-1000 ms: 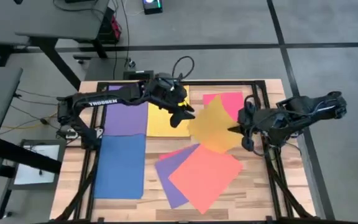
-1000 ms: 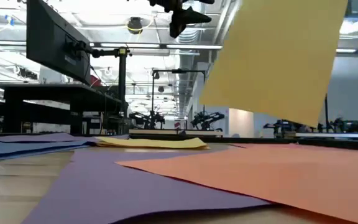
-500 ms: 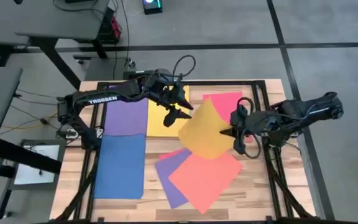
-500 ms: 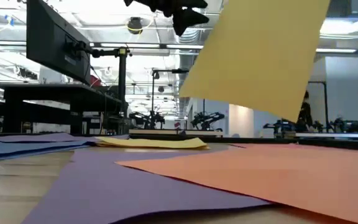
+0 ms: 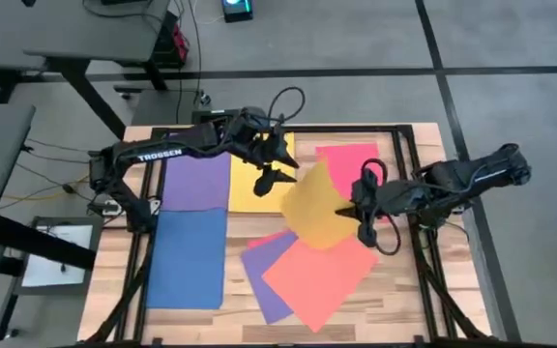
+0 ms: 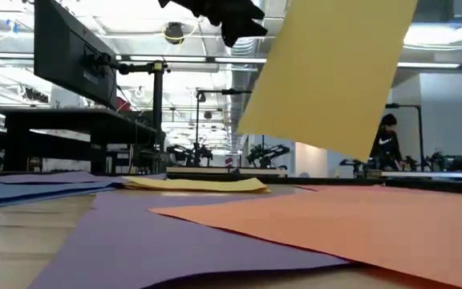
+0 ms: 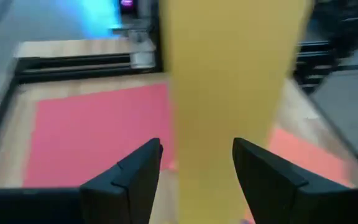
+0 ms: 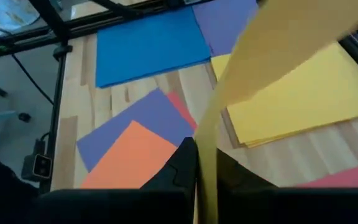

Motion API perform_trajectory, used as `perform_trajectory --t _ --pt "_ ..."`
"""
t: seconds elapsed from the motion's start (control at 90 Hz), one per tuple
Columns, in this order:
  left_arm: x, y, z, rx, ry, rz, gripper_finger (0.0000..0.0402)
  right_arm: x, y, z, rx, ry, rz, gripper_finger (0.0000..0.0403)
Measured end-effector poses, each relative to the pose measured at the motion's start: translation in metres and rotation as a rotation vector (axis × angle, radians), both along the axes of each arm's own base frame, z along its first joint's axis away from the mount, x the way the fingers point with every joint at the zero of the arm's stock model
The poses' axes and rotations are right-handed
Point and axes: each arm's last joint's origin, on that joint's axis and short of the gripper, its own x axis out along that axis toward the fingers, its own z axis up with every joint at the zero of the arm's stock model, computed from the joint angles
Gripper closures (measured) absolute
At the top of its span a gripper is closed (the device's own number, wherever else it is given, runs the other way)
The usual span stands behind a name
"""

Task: Organize paper
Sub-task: Stack the yellow paper on top of the yellow paper

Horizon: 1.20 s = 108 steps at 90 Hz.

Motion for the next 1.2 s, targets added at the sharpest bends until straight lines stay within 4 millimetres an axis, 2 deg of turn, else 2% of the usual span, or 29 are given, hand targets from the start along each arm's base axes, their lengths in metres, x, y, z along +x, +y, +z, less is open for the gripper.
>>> perform_trajectory --t 0.289,0.4,0.589,0.833,0.989,1.2 --pt "0.019 -0.003 -0.028 -0.049 0.076 -0.021 0.0217 0.007 -0.002 0.006 -0.027 -0.072 0.021 0.0403" --pt "0.020 0.000 -0.033 -0.065 0.106 0.034 0.0217 0.005 0.002 0.005 -0.026 -0.062 0.043 0.0403" --pt "0.020 0.005 -0.028 -0.043 0.076 0.068 0.0217 0.003 0.005 0.004 -0.015 -0.049 0.050 0.0403" --pt "0.033 0.005 -0.048 -0.125 0.098 -0.049 0.0217 0.003 0.005 0.004 -0.018 -0.050 0.052 0.0403" --pt "0.034 0.002 -0.047 -0.215 0.078 -0.150 0.0217 0.002 0.005 0.002 -0.016 -0.029 0.064 0.0403" --pt "0.033 0.001 -0.044 -0.267 0.064 -0.198 0.0217 -0.001 0.004 -0.002 -0.022 0.031 0.064 0.0403"
